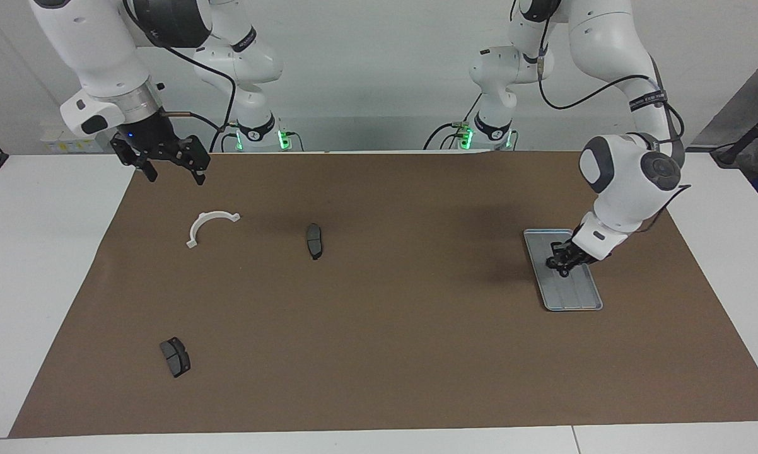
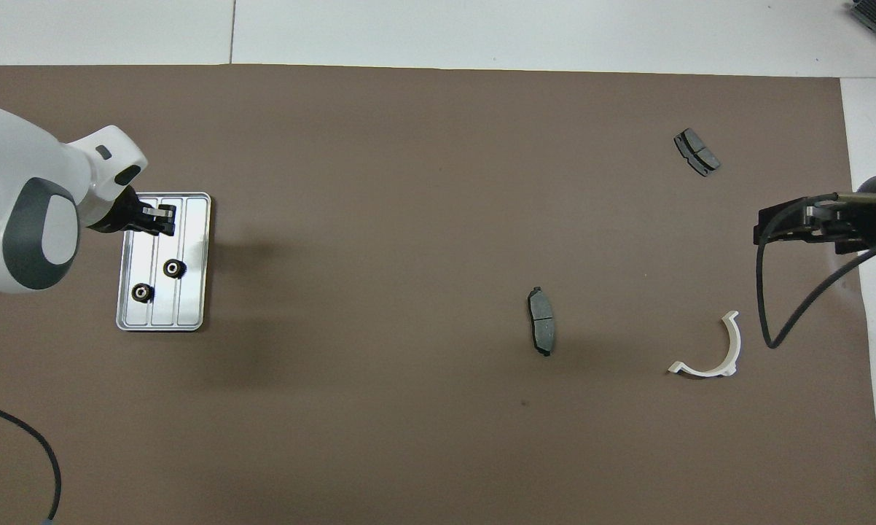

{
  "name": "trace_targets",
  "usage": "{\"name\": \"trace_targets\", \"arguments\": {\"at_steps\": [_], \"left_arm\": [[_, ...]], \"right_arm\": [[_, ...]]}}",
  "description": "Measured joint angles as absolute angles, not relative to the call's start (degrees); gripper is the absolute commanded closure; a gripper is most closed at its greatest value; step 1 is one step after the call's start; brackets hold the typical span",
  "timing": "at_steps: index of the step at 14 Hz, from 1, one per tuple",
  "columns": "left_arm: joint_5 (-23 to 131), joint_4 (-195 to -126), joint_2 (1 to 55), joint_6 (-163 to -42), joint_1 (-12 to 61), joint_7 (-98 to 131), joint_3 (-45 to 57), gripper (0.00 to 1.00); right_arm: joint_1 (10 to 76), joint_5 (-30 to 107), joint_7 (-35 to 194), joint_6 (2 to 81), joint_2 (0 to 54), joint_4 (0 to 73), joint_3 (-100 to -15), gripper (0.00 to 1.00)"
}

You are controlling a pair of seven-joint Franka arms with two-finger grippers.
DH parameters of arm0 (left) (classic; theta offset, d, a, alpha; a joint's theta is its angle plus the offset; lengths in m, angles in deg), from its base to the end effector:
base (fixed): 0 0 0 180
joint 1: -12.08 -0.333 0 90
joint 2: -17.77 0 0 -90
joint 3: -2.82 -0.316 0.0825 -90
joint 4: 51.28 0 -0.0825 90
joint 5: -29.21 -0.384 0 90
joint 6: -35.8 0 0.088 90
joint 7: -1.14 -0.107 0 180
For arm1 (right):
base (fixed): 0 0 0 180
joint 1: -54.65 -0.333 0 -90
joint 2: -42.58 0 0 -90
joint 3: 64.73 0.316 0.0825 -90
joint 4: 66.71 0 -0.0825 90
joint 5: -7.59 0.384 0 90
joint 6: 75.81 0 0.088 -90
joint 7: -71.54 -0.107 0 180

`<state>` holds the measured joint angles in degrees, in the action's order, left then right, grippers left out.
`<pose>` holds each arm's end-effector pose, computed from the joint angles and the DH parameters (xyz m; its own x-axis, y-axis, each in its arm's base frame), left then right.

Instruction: Pick bearing gear from pile to tray

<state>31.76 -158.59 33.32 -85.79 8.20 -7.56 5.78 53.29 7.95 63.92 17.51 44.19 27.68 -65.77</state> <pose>0.6171 0.0095 0.3676 0.9938 -0.1105 -0.0146 -0.1095 -0.9925 0.0540 0.5501 0.0036 0.6088 0.9918 -0.1274 0.0084 -0.1274 -0.9918 -0.0080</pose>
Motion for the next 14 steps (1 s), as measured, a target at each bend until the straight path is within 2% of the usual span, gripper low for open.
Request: {"name": "trace_targets", "arguments": {"at_steps": [5,10,13,14], "left_arm": [[31.76,-165.24,31.61,-93.70,6.82,-9.30,6.52,1.00],[31.86,-166.56,31.52,-98.99,7.47,-6.81,7.16,0.99],[31.98,-167.22,32.05,-101.98,9.49,-3.65,7.34,0.87],[31.99,-167.31,32.39,-102.57,9.92,-2.99,7.34,0.79]], "right_arm": [[53.29,7.95,63.92,17.51,44.19,27.68,-65.77,0.00],[53.29,7.95,63.92,17.51,44.19,27.68,-65.77,0.00],[53.29,7.95,63.92,17.51,44.19,27.68,-65.77,0.00],[53.29,7.95,63.92,17.51,44.19,27.68,-65.77,0.00]]}}
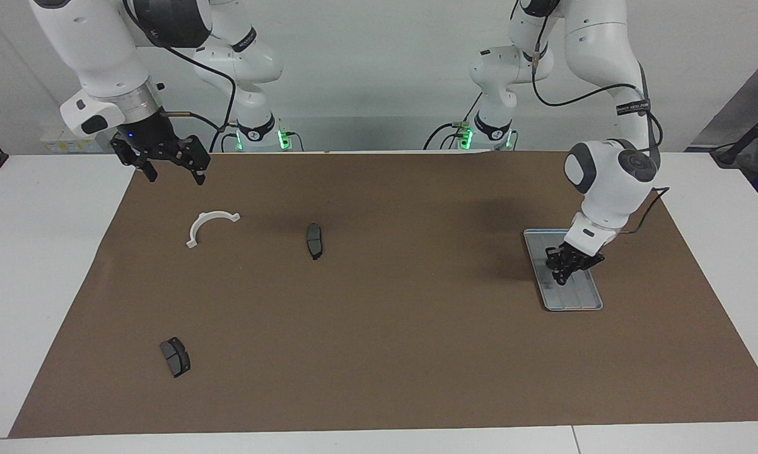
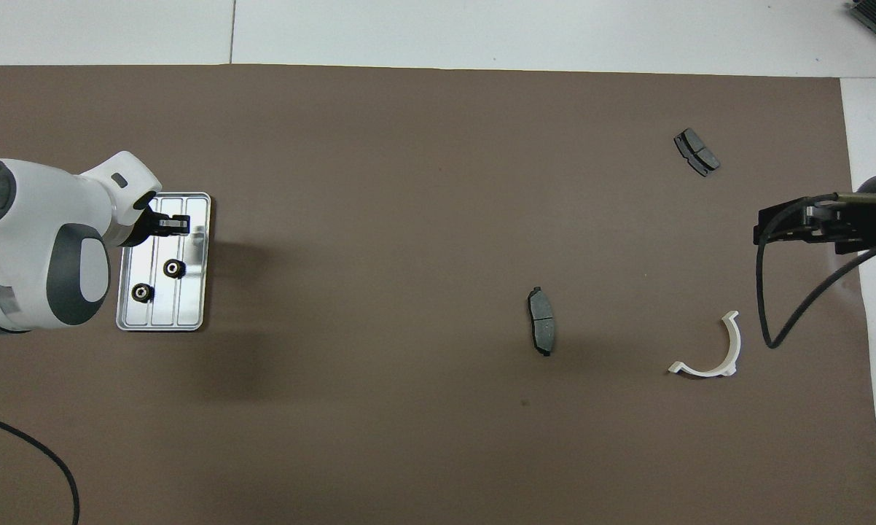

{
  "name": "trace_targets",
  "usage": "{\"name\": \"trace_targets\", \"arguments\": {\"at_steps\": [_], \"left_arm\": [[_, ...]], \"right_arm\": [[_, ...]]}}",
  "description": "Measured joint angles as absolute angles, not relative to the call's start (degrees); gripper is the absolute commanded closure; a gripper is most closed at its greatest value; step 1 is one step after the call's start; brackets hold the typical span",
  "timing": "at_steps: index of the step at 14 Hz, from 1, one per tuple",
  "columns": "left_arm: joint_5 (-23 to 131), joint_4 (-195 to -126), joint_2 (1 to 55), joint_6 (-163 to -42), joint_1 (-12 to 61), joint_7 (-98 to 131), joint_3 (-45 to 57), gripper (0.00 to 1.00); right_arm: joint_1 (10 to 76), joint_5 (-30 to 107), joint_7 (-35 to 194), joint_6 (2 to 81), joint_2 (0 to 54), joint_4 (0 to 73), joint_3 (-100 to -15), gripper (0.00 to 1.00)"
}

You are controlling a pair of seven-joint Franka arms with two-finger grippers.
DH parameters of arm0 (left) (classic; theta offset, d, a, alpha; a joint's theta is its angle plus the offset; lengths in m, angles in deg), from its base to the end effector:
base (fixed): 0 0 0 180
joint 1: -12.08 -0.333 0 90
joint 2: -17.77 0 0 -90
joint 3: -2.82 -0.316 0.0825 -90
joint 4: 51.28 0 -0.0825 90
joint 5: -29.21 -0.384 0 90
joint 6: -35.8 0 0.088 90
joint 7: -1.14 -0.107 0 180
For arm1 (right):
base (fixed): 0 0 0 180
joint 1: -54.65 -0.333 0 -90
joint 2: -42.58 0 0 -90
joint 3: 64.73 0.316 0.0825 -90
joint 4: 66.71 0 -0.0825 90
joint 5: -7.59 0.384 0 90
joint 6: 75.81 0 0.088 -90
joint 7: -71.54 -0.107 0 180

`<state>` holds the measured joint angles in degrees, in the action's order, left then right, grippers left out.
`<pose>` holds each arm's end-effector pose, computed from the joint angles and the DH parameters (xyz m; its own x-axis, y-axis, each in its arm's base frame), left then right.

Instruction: Pick bearing gear from pile to tray

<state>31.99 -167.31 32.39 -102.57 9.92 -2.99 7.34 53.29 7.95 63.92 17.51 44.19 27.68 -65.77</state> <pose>0.6058 -0.0236 0.3366 0.9879 -0.0713 0.1374 -0.0784 -0.9958 0.0469 0.5501 0.0036 0.6088 0.9918 -0.1274 0.0084 -0.1274 -0.9918 -0.0080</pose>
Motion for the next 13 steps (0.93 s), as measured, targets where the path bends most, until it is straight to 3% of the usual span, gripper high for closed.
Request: {"name": "trace_targets", "arguments": {"at_steps": [5,7,9,10,13], "left_arm": [[32.07,-167.33,32.92,-102.91,10.09,-2.69,7.15,0.63],[32.07,-167.33,32.92,-102.91,10.09,-2.69,7.13,0.46],[32.10,-167.17,32.92,-102.72,10.09,-2.69,7.14,0.43],[32.11,-166.88,32.86,-102.10,10.09,-2.69,7.19,0.37],[32.20,-162.74,32.15,-93.88,10.37,-2.52,7.43,0.31]], "right_arm": [[53.29,7.95,63.92,17.51,44.19,27.68,-65.77,0.00],[53.29,7.95,63.92,17.51,44.19,27.68,-65.77,0.00],[53.29,7.95,63.92,17.51,44.19,27.68,-65.77,0.00],[53.29,7.95,63.92,17.51,44.19,27.68,-65.77,0.00],[53.29,7.95,63.92,17.51,44.19,27.68,-65.77,0.00]]}}
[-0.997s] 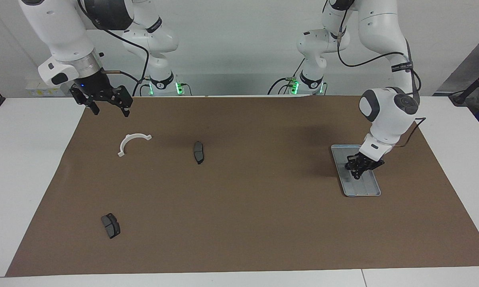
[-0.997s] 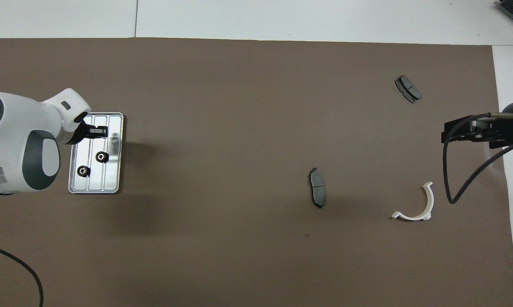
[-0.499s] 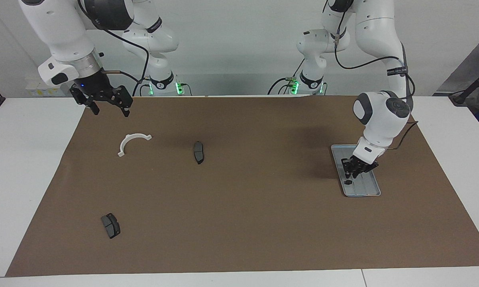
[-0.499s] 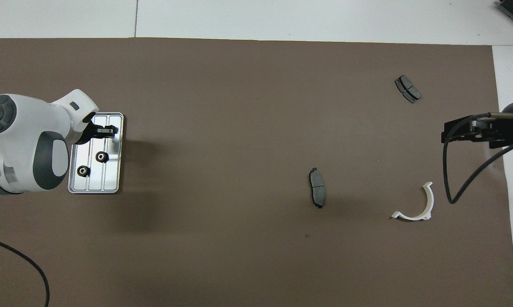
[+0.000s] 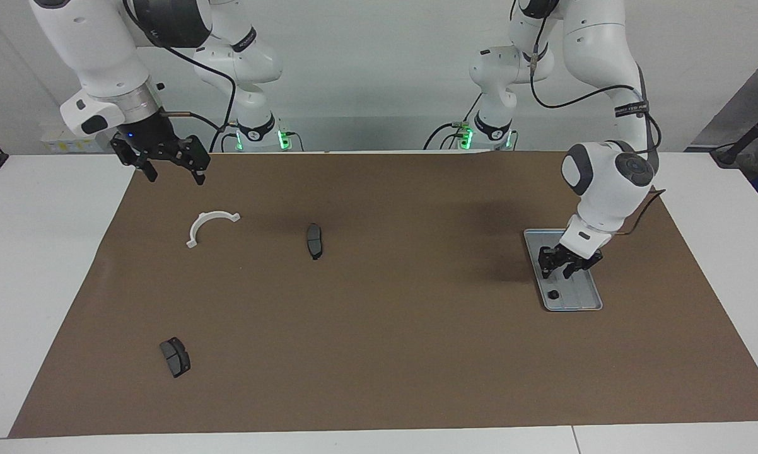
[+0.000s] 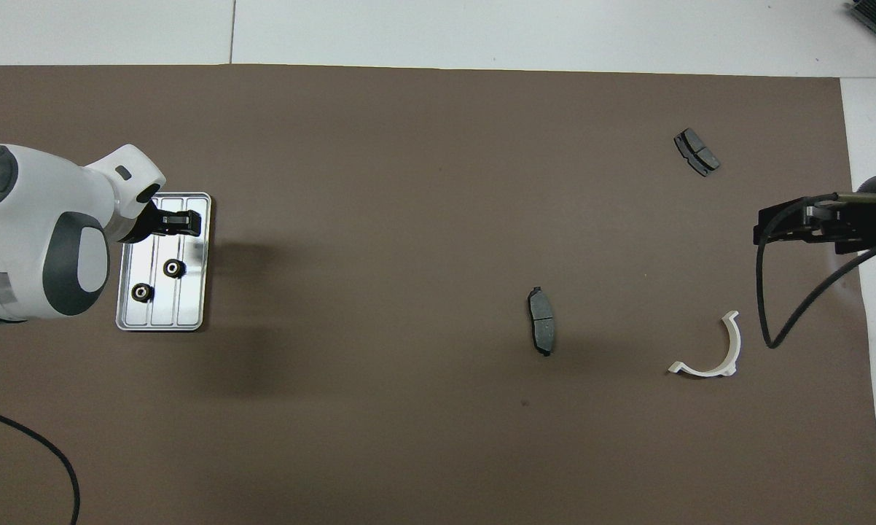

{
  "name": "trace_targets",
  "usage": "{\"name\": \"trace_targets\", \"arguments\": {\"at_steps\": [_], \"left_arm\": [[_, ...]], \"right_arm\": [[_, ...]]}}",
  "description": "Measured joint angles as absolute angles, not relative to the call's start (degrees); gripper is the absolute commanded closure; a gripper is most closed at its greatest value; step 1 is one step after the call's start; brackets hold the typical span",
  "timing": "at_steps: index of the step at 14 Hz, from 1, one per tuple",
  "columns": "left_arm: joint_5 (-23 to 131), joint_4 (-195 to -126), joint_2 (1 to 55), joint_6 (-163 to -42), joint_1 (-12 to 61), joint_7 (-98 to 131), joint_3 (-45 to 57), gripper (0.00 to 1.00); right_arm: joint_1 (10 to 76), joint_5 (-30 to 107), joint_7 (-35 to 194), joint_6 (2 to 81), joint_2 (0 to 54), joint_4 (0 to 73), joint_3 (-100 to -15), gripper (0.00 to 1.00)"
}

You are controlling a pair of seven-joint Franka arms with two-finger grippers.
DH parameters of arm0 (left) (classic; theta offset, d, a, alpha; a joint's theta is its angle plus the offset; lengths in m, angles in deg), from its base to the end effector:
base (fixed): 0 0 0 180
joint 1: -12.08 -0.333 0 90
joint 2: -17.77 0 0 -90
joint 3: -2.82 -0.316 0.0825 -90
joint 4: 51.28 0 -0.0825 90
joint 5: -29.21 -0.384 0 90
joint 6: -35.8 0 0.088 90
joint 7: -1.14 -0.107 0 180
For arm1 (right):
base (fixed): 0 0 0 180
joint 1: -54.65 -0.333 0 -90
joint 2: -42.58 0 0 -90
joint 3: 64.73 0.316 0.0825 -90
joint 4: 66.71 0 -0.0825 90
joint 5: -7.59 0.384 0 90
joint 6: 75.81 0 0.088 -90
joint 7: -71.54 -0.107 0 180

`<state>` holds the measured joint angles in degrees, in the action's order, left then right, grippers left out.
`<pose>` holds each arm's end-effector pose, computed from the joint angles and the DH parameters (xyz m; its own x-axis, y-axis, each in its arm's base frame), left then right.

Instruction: Pick bearing gear from pile to tray

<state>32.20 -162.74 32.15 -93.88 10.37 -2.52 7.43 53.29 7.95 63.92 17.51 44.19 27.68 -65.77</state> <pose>0.6122 -0.0303 0.3603 0.9946 -0.0770 0.0702 -0.0811 -0.9950 0.0579 0.5501 0.0036 0.6088 0.9918 -0.1274 0.0084 -0.1274 -0.9918 -0.0080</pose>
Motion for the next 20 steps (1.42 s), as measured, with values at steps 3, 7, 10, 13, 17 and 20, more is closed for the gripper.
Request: {"name": "trace_targets", "arguments": {"at_steps": [3,7,10,13,17,20], "left_arm": [[32.25,-157.17,30.58,-84.64,11.77,0.50,7.60,0.00],[32.25,-155.58,26.73,-77.69,14.92,3.90,7.71,0.00],[32.25,-155.49,23.34,-73.84,16.07,6.91,7.72,0.00],[32.25,-155.13,19.63,-71.65,16.14,10.20,7.63,0.00],[32.24,-148.39,17.99,-59.56,16.07,10.61,7.12,0.00],[32.23,-143.92,17.94,-54.88,16.03,10.63,6.53,0.00]], "right_arm": [[53.30,7.95,63.92,17.47,44.19,27.70,-65.77,0.00],[53.53,7.95,63.92,17.42,44.19,27.72,-65.89,0.00],[53.52,7.95,63.92,17.43,44.19,27.72,-65.90,0.00],[53.49,7.91,63.93,17.44,44.19,27.55,-65.87,0.00],[53.49,7.90,63.93,17.45,44.19,26.21,-65.86,0.00],[53.50,7.90,63.93,17.06,44.19,25.61,-65.86,0.00]]}}
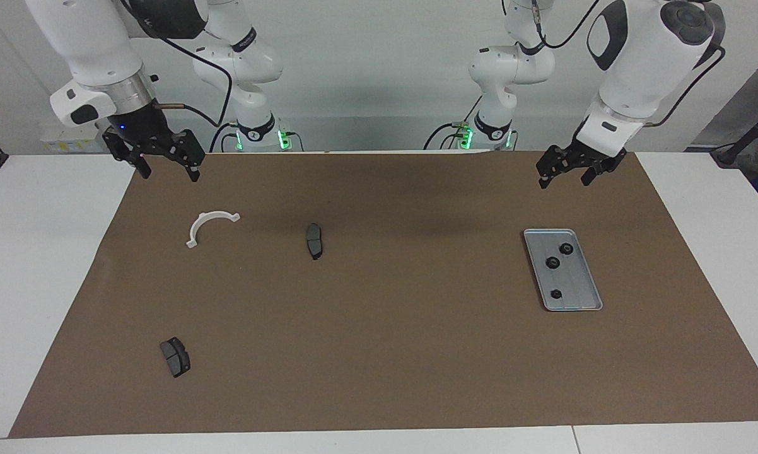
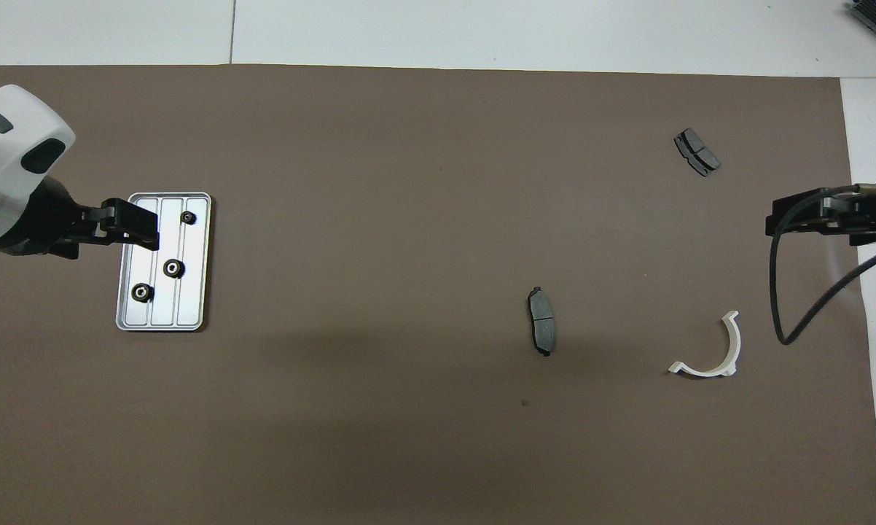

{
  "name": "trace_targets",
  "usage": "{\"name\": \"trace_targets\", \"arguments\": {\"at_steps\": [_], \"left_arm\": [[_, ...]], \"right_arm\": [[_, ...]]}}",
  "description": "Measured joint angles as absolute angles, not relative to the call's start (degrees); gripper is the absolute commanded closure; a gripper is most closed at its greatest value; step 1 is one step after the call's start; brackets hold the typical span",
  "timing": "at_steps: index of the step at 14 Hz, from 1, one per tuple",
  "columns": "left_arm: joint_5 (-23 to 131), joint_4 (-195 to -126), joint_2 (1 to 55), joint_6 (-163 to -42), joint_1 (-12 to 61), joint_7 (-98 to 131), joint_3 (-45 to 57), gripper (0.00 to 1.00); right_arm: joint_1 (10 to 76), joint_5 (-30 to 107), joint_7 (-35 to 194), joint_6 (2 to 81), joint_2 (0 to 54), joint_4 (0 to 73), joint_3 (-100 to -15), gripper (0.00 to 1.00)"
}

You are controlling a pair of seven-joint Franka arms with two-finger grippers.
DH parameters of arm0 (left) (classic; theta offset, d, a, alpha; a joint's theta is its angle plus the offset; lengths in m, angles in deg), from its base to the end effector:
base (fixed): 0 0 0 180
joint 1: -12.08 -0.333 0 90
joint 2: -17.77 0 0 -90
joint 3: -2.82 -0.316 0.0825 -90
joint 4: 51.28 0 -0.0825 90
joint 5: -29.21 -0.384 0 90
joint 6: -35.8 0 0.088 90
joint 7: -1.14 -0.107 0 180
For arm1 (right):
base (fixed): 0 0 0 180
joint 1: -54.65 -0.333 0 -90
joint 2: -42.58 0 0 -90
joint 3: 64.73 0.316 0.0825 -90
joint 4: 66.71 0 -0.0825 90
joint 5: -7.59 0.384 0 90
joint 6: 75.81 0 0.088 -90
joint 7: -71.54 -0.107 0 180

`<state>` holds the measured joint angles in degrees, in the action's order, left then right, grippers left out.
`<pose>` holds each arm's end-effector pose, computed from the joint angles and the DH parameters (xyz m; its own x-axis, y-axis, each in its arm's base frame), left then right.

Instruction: Pick bearing gear from pile to tray

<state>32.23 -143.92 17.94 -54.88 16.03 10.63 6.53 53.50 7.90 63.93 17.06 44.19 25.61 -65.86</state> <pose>0.5493 -0.0795 0.6023 0.9984 0.0325 -0.0454 0.0345 -0.9983 0.0460 0.5506 0.0006 0.6253 0.9905 -0.1324 0.0366 -0.1320 -0.9912 -0.0109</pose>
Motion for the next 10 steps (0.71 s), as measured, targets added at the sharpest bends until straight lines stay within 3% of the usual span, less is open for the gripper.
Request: {"name": "trace_targets", "arguments": {"at_steps": [10], "left_arm": [[30.12,-142.30,17.69,-54.22,16.13,10.65,7.00,0.00]], "right_arm": [[53.34,7.90,63.93,16.15,44.02,26.01,-65.81,0.00]]}}
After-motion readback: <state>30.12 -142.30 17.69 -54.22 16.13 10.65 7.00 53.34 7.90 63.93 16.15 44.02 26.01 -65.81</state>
